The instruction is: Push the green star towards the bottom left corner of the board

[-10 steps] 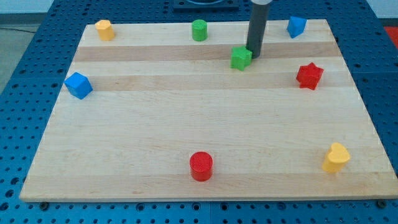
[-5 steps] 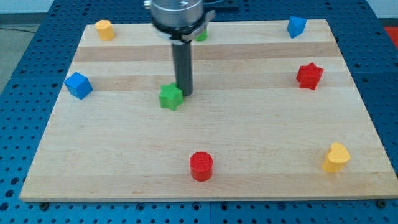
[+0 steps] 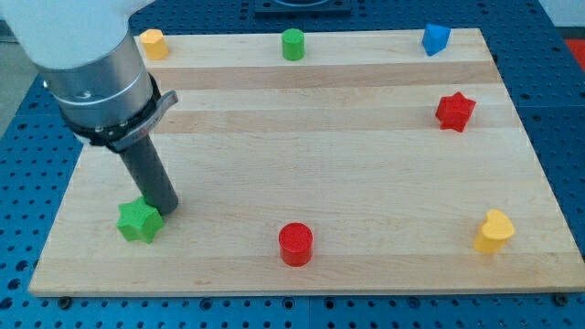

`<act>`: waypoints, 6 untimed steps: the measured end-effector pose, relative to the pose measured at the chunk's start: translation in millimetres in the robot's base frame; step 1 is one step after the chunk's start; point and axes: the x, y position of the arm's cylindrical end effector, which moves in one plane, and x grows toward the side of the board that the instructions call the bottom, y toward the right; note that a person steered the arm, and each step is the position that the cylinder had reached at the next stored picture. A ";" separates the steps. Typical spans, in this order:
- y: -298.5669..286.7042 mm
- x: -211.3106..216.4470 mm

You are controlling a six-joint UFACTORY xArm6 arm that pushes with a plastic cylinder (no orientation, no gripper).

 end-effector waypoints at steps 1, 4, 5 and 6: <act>-1.2 12.9; -19.4 40.0; -38.5 45.3; -43.3 45.3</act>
